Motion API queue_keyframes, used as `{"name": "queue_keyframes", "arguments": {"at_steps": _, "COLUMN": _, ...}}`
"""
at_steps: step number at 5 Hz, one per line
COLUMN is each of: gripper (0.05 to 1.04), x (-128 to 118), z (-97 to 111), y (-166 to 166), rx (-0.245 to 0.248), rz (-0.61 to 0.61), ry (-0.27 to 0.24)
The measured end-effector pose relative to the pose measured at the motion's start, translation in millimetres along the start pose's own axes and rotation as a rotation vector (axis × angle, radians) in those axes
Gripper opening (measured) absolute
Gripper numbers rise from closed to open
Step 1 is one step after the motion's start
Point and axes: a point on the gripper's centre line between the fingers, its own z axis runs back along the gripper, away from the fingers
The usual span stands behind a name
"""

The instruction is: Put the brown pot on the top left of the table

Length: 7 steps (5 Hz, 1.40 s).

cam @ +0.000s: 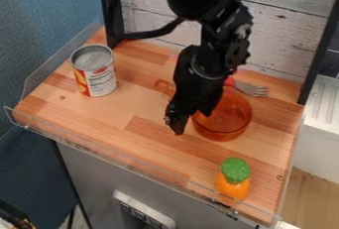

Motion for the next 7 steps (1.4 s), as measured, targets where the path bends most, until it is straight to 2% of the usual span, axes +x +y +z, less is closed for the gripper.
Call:
{"name": "queue_keyframes", "arguments": {"at_steps": 2, "gripper": 0.345, "x": -8, "z": -2, "y": -2, "rx": -0.002, "rz": -0.031, "ry": 0.061}}
{"name": "queue_keyframes", "arguments": {"at_steps": 3, "gripper": 0.142, "x": -9, "z": -3, "y": -1, "rx": -0.004, "rz": -0.028, "ry": 0.083}}
{"name": "queue_keyframes", "arguments": {"at_steps": 4, "gripper": 0.074, "x": -7, "z": -2, "y": 0, "rx": -0.009, "rz": -0.019, "ry": 0.126}}
{"name": "queue_keyframes", "arguments": {"at_steps": 5, "gripper": 0.069, "x": 2, "z": 10, "y": 5, "rx": -0.03, "rz": 0.012, "ry": 0.161}}
{"name": "queue_keyframes", "arguments": {"at_steps": 6, "gripper": 0.068, "x": 9, "z": 22, "y": 5, "rx": -0.057, "rz": 0.06, "ry": 0.169}}
{"name": "queue_keyframes", "arguments": {"at_steps": 7, "gripper": 0.068, "x": 22, "z": 32, "y": 10, "rx": -0.055, "rz": 0.187, "ry": 0.205}}
